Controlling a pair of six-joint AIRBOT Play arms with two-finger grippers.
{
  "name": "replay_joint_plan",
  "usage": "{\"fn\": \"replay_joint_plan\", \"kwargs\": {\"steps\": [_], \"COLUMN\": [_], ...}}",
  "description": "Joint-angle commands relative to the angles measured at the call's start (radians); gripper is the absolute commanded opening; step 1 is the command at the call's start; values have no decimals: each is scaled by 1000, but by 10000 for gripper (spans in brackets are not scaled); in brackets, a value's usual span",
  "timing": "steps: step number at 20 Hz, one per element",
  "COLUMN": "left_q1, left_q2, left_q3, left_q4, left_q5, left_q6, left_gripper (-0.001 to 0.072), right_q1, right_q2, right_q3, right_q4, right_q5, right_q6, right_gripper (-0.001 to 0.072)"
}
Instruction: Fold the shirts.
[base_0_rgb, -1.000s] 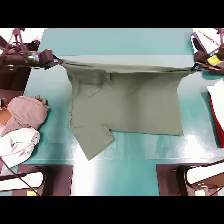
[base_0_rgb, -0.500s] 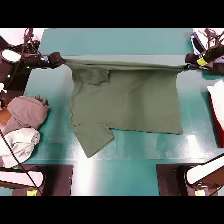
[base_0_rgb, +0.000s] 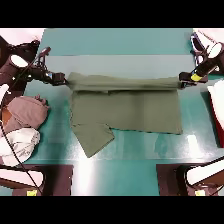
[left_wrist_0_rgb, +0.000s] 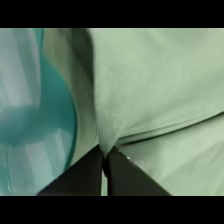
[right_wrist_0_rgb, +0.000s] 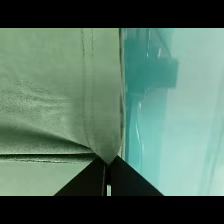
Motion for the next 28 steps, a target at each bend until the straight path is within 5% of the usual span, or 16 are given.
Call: {"fn": "replay_joint_plan", "kwargs": {"steps": [1, 2, 3, 4, 5, 13, 21, 28], "left_q1": [0, 0, 0, 0, 0, 38, 37, -96], "left_q2": [-16, -16, -16, -16, -16, 156, 668, 737], "left_q3": [-20, -20, -20, -19, -19, -40, -723, -1056], "left_q4": [14, 8, 3, 3, 3, 160, -31, -177], "left_q5": [-48, -40, -34, -33, -34, -248, -87, 52], "left_q6": [-40, -61, -79, -91, -118, -166, -265, -270], "left_gripper": [29, 30, 168, 452, 512, 500, 501, 500], "right_q1": [5, 8, 11, 11, 11, -27, -141, -161], "right_q2": [26, 26, 26, 26, 26, 174, 413, 417], "right_q3": [-97, -112, -124, -134, -135, -186, -474, -492], "right_q4": [5, 28, 50, 73, 88, 109, 295, 426], "right_q5": [-10, -3, 2, 3, 7, 90, -62, -58], "right_q6": [5, 3, 3, 3, 0, -53, -98, -114], "right_gripper": [22, 26, 127, 321, 360, 358, 312, 312]}}
